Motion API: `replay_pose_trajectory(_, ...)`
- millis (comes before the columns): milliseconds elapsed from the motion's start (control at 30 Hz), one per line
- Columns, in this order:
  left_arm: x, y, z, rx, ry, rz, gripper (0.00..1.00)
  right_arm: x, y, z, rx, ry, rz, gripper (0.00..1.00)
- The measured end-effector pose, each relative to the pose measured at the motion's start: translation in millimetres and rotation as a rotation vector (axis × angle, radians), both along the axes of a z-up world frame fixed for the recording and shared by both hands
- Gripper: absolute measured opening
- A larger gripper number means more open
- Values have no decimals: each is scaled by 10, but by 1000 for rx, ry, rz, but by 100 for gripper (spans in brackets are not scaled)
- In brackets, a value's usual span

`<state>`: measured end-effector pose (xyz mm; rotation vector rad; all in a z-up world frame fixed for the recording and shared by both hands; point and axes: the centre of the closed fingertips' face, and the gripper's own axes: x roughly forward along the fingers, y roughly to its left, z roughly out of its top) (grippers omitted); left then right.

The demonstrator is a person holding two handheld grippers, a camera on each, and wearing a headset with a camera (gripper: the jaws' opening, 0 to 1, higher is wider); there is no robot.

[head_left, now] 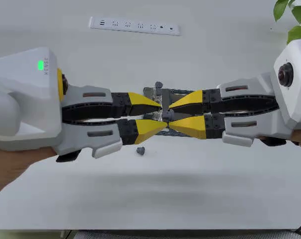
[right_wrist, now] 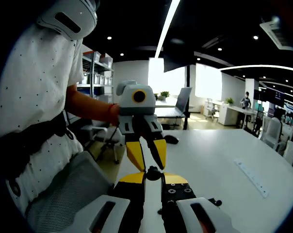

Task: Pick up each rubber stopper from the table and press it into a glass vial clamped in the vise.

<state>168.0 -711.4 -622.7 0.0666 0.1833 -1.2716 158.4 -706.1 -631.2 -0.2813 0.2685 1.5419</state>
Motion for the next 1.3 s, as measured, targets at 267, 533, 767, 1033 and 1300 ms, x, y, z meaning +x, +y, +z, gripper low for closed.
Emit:
replay_pose_trajectory(267,-18,-7,40,-14,1,-6,8,-17,20,26,5,-2,1,7)
replay_pose_trajectory(533,-21,-14,44,-14,1,-10,6,-9,30,47,9,-6,3,7)
replay_pose_trajectory(767,-23,-6,45,-30,12,-15,5,-14,27,50,5,1,2,8)
replay_pose_trajectory(1033,-21,31,104,-79,50,-21,4,-22,49,114,24,6,4,8)
replay_pose_trajectory(1300,-25,55,134,-101,65,-22,4,-25,57,207,68,25,-2,8)
